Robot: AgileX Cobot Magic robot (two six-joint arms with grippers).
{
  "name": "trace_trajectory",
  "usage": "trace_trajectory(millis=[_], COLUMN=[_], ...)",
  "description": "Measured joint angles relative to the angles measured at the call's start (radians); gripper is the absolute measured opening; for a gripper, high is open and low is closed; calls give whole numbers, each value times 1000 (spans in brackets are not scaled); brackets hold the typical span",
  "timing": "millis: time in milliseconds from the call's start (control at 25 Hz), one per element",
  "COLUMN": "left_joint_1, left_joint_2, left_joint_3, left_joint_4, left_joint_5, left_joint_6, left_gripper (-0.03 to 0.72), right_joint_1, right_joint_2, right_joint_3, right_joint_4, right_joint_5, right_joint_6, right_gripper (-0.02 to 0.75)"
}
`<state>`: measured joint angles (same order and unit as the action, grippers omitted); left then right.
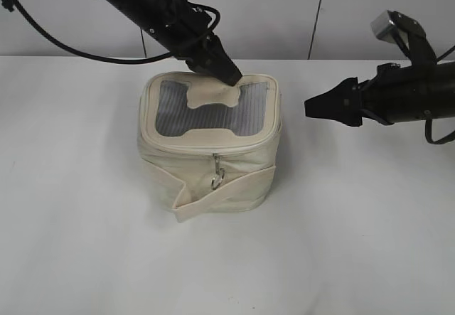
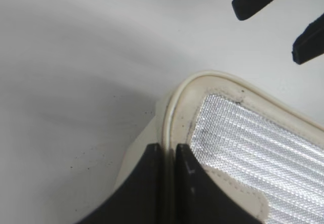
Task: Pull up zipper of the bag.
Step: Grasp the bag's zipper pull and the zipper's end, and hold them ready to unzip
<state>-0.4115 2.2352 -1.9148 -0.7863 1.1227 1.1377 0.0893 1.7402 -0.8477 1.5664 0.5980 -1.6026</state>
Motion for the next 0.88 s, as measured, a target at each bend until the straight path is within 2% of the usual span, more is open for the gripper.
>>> trace_trajectory(millis=[280, 520, 880], left_joint_1=[0, -1, -1], left_joint_2=[0, 0, 0], left_joint_3=[0, 0, 0], left_joint_4=[1, 1, 1], left_joint_5=[0, 0, -1], left_joint_6=[-1, -5, -9], left_gripper=[50, 50, 50], right_joint_1=[24, 81, 88], right_joint_2=[76, 137, 236], right_joint_3=[0, -10, -103], right_joint_4=[38, 177, 205], right_joint_5=[28, 7, 0], right_joint_6=[-127, -274, -295], right_gripper=[567, 563, 524])
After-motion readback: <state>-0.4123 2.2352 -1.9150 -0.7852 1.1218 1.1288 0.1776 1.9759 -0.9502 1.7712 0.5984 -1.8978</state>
